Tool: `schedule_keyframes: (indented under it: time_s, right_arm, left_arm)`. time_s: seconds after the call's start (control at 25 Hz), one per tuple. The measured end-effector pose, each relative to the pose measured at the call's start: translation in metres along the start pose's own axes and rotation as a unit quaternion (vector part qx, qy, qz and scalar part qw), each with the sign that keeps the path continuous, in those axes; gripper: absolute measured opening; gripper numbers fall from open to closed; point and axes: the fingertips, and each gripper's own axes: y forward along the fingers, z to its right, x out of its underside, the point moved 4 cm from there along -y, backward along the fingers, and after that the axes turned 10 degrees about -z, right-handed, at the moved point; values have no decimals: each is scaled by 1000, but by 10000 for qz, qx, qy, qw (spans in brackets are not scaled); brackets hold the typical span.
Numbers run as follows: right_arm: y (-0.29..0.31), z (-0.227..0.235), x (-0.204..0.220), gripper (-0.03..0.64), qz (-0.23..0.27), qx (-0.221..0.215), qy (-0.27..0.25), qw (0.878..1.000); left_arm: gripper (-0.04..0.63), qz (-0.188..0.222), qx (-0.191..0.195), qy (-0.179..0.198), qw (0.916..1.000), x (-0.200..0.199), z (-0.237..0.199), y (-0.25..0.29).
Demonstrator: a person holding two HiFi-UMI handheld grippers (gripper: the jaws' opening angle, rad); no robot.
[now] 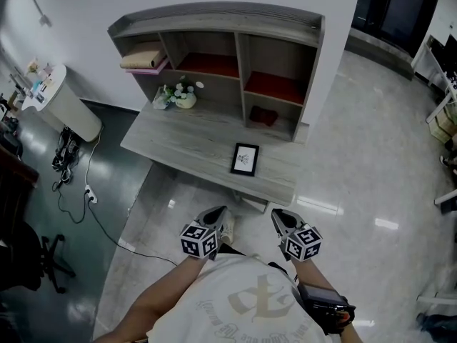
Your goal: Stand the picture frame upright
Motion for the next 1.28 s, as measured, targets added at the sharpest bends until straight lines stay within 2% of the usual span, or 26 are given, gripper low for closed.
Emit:
schedule_keyframes:
  time_s: [0.8, 1.28]
  right_arm:
    - [84, 52, -55, 5, -271, 353, 213, 9988]
    - [129, 77, -93, 5, -253, 867, 506, 9946]
  left_arm:
    - [12, -340, 314, -115, 9989, -57, -83, 81]
    - [12, -651, 819, 67, 9945, -105, -130, 129]
